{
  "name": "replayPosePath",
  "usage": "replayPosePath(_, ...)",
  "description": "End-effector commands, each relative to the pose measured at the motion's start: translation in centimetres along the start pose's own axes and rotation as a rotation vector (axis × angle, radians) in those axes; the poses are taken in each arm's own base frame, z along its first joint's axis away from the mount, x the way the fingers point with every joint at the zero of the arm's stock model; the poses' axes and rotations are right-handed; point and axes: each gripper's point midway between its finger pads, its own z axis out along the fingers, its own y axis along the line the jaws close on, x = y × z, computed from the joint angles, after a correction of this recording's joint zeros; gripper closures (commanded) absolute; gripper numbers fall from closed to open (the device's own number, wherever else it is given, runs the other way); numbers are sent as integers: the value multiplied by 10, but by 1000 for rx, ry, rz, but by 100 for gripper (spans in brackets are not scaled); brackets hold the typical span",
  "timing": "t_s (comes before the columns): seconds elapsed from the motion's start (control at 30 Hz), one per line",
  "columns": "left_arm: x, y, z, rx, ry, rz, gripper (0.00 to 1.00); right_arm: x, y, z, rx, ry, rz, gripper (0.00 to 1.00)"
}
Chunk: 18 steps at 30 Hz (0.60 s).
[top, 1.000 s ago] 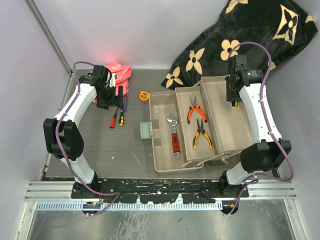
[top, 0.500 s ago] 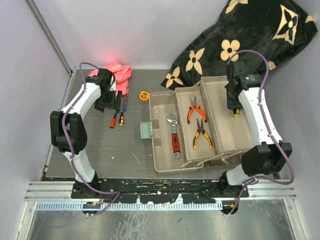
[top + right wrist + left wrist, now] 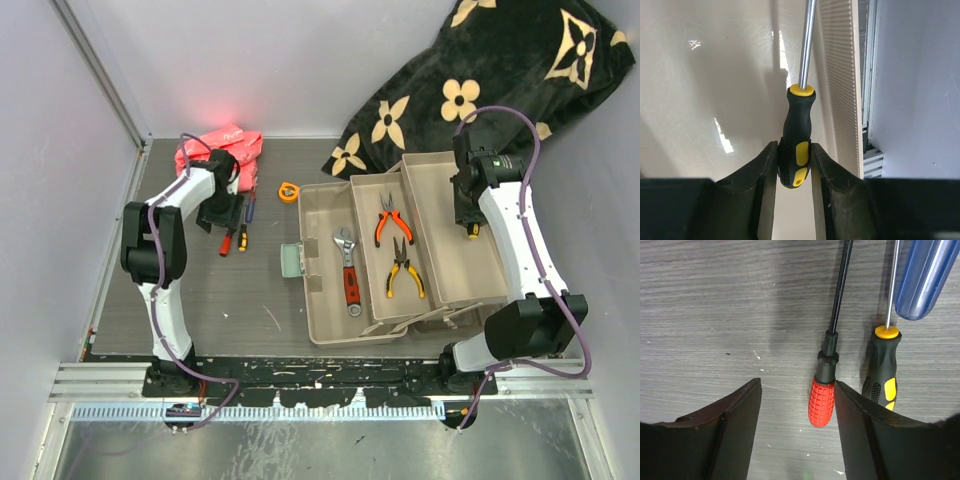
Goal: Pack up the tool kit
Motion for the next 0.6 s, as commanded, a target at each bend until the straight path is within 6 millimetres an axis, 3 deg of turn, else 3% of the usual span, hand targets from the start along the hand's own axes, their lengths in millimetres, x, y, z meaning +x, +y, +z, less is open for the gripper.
replayPosePath(0.0, -16, 6, 2, -20, -52, -4, 41, -2, -2, -15, -18, -59, 28, 67)
replayPosePath(0.07, -14, 4, 6, -19, -42, -18, 42, -3, -1, -15, -25, -59, 35, 48)
replayPosePath(0.13, -11, 2, 9, -12, -29, -27, 43, -5, -1, -17, -29, -68, 43, 36)
replayPosePath(0.3, -1, -4, 14, 16, 2, -46, 45, -13, -3, -25, -34, -96, 59, 23)
replayPosePath(0.4, 2, -7, 17, 27, 11, -54, 65, -21, -5, -35, -42, -129, 80, 21)
replayPosePath(0.5, 1, -10, 16, 45, 14, -62, 97, -34, -8, -50, -60, -186, 106, 20)
replayPosePath(0.57, -1, -13, 10, 66, 12, -66, 100, -46, -6, -63, -95, -242, 126, 19)
